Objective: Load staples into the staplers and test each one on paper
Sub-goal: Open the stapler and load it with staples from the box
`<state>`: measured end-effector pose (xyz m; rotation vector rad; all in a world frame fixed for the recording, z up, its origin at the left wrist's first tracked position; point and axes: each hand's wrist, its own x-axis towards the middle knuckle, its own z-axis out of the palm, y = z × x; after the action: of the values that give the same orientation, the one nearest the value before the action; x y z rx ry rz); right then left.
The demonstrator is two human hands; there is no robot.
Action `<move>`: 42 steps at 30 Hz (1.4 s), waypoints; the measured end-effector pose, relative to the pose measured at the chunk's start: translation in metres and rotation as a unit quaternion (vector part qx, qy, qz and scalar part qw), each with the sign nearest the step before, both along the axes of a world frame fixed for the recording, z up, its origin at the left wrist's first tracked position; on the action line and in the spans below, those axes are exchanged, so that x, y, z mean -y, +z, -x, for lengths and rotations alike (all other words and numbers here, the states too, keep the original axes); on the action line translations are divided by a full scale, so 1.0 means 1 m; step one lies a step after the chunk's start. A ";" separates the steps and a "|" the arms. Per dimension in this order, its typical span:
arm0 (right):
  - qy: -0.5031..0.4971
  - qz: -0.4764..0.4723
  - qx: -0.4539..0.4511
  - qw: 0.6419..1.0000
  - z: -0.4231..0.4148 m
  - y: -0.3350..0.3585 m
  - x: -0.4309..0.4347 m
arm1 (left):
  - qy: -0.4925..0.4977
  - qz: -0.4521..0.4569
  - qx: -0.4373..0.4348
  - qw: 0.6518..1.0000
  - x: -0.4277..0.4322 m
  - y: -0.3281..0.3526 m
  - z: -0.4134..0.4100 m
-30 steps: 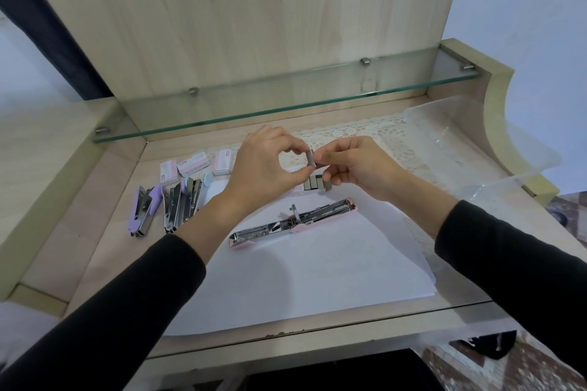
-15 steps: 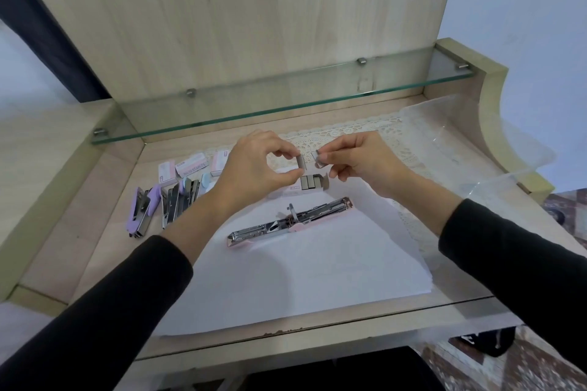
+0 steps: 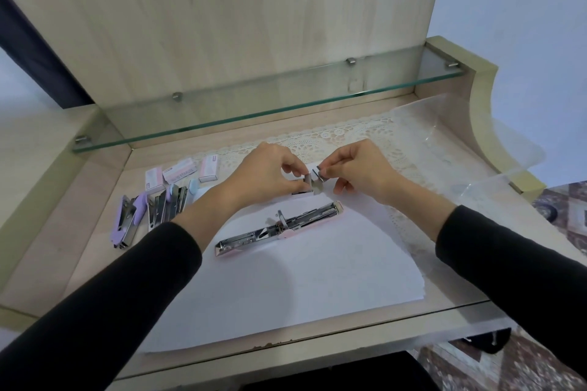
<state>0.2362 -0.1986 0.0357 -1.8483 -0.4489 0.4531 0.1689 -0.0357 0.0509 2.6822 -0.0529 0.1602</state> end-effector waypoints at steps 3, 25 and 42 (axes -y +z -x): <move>-0.001 -0.006 -0.012 1.000 -0.002 -0.002 0.001 | 0.000 -0.013 -0.020 1.000 0.000 -0.002 -0.001; -0.033 -0.064 -0.061 0.995 -0.001 -0.002 -0.001 | 0.062 0.002 -0.059 0.996 -0.031 -0.001 0.026; 0.008 -0.043 -0.003 0.999 0.006 0.002 -0.020 | 0.077 0.019 -0.013 0.997 -0.028 -0.015 0.038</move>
<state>0.2304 -0.1782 0.0375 -1.7605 -0.4738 0.4434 0.1309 -0.0078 0.0363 2.6493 0.1629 0.1729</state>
